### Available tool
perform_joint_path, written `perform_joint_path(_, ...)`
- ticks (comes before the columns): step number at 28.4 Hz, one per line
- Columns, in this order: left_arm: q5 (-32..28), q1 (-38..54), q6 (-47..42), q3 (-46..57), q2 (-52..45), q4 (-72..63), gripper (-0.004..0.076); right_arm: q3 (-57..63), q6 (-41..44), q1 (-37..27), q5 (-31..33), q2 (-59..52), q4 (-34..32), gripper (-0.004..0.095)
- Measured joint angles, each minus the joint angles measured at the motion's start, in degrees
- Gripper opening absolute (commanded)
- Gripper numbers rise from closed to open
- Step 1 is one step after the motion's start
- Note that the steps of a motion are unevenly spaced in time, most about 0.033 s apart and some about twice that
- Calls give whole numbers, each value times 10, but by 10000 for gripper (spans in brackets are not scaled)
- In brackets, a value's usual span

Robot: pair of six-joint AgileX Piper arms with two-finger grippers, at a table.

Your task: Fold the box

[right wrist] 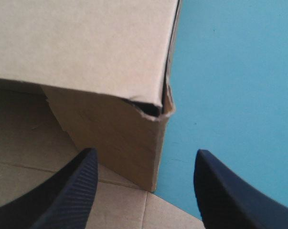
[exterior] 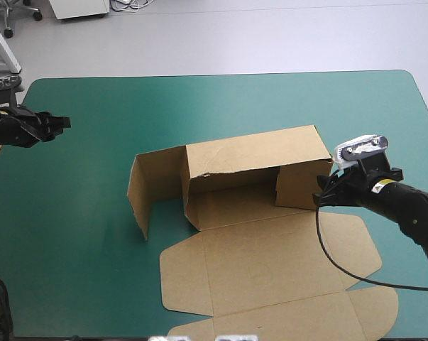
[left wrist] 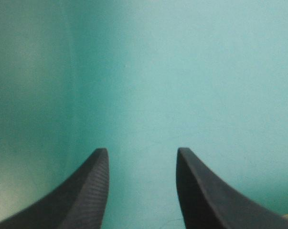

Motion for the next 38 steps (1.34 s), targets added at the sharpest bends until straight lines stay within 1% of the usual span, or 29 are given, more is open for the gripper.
perform_joint_path(3,-2,0,0,0,0,-3,310,36,-15,0,-25,3,11,566)
perform_joint_path(8,-3,0,0,0,0,-5,309,62,-67,0,-71,26,63,566)
perform_joint_path(15,-3,0,2,0,0,-5,309,64,-101,0,-95,94,87,566)
perform_joint_path(20,-3,0,2,0,0,-2,309,64,-181,0,-116,138,177,555)
perform_joint_path(21,-3,0,2,0,0,-1,309,64,-193,0,-119,145,191,527)
perform_joint_path(23,-3,0,2,0,0,2,305,64,-216,0,-123,156,219,428)
perform_joint_path(26,-4,0,2,0,0,9,299,64,-232,0,-130,164,239,173)
perform_joint_path(28,-4,0,2,0,0,15,299,64,-235,0,-136,164,243,28)
perform_joint_path(29,-4,0,2,0,0,18,299,64,-236,0,-139,164,243,-21)
perform_joint_path(34,-5,0,2,0,0,23,299,64,-238,0,-139,147,244,-15)
perform_joint_path(36,-11,0,2,0,0,23,298,61,-223,0,-132,123,240,-14)
perform_joint_path(38,-14,0,2,0,0,23,298,40,-194,0,-110,107,224,-14)
